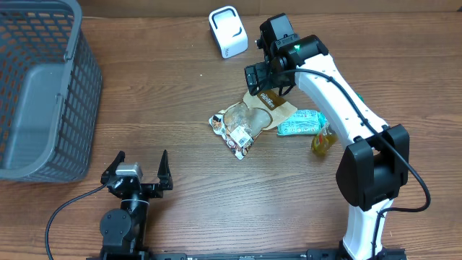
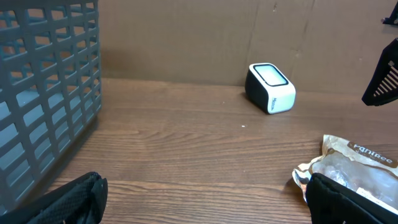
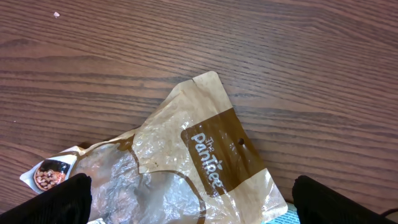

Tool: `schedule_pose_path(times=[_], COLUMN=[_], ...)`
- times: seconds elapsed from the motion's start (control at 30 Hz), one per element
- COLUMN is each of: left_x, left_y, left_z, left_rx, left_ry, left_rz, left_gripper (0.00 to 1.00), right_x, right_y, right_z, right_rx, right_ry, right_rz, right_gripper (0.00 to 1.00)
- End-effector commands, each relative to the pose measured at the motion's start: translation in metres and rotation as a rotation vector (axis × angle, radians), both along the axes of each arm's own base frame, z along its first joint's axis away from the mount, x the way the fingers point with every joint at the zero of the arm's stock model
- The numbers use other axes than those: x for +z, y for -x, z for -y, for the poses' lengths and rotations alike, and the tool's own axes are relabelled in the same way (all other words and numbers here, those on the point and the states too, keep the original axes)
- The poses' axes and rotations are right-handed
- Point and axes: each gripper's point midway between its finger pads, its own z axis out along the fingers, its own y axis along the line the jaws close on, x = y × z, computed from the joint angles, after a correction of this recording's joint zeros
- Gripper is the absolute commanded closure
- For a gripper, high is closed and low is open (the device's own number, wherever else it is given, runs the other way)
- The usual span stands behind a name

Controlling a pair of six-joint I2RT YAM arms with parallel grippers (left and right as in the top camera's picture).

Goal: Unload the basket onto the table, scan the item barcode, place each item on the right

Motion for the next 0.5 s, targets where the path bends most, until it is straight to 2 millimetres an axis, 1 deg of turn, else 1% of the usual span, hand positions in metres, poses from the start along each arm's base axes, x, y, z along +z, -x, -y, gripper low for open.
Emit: schedule_pose_path(times=[0.0,0.4,0.47], left_x=[0.0017,0.0016,0.0016], left_y=[0.0005,0.0005,0.0005], left_z=[0.0023,0.0023,0.0023], left_rx=[-0.015,-0.015,-0.015], left_ry=[-0.013,-0.013,-0.013], left_rz=[0.011,0.011,0.011], left_gripper=[0.0,0.0,0.0], right_x=[-0.0022,-0.003,0.003], right_y=[0.0003,0.0003,0.0007], right_z=[0.0012,0.0012,0.0014], right_rx=[-0.005,-0.005,-0.005], right_ry=[0.01,0.01,0.006], right_rz=[-0.001,-0.003,0.008], right_gripper=[0.0,0.0,0.0])
